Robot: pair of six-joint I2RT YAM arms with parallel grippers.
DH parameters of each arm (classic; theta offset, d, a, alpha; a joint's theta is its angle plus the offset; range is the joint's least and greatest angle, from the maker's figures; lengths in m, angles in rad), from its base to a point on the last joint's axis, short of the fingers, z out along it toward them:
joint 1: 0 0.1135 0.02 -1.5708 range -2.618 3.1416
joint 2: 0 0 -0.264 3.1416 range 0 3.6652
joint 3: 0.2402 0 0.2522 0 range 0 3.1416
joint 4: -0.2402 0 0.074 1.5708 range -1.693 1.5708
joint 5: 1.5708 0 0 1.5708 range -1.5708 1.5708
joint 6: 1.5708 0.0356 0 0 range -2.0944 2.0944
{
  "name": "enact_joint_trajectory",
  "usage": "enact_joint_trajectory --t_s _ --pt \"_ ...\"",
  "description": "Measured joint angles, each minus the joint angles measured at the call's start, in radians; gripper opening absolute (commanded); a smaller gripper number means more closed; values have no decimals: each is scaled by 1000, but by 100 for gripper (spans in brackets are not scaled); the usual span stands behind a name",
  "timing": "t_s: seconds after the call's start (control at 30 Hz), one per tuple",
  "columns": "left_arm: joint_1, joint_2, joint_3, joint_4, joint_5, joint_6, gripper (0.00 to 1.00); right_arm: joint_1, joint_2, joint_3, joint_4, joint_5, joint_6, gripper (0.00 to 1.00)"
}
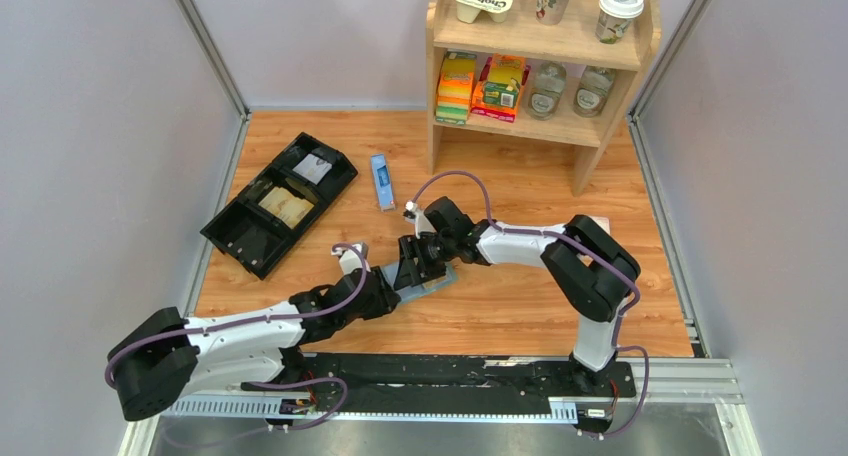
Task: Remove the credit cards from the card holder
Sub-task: Remove the credit card from the card holder.
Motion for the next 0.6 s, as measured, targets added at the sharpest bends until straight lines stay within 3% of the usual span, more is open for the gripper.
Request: enact_joint_trajectory --t_s 0.17,0.43,0.6 --pt "0 -72 -29 -16 0 -1 46 0 46 0 13 13 31 49" --pt "0 -216 -34 -36 -7 -38 46 3 25 0 -8 60 34 48" --pt "0 -176 -34 36 -22 -61 46 -12 -87 0 -79 174 7 48"
